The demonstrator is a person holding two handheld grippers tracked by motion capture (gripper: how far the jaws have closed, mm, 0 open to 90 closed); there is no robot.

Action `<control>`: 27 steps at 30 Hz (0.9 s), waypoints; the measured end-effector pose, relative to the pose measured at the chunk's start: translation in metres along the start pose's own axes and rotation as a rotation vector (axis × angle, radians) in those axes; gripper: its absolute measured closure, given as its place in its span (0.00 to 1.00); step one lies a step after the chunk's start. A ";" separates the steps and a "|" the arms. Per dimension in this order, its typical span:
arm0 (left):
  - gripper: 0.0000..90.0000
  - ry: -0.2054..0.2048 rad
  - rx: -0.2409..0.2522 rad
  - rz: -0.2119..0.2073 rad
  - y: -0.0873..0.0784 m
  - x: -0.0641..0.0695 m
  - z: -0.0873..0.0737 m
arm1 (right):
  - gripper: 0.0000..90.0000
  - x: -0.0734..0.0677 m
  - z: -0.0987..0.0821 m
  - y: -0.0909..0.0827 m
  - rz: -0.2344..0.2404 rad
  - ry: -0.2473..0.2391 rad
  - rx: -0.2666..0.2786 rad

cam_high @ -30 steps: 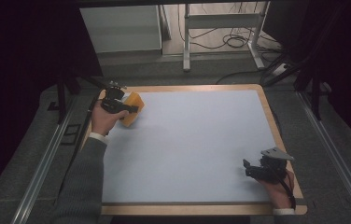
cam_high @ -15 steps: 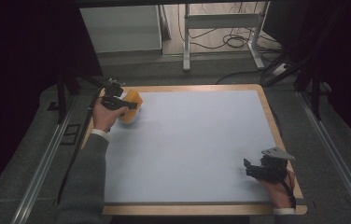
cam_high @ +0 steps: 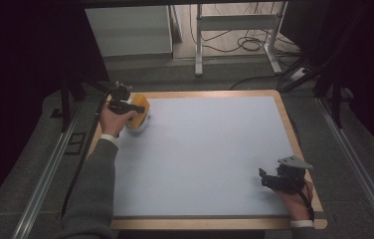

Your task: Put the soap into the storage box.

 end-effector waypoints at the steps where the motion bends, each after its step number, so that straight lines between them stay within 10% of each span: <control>1: 0.68 -0.012 -0.001 0.005 0.002 -0.002 0.001 | 0.07 0.000 0.000 0.000 0.000 -0.002 0.001; 27: 0.68 -0.097 -0.047 0.095 0.035 -0.031 -0.007 | 0.07 0.004 -0.002 0.001 -0.013 0.003 -0.004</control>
Point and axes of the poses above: each handheld gripper's, and its own axes: y roughly forward along the jaws, z roughly out of its top, x roughly to its right, the point moved 8 cm from there along y, roughly forward along the jaws, and after that the axes turned 8 degrees about x, right-handed, at the moved point
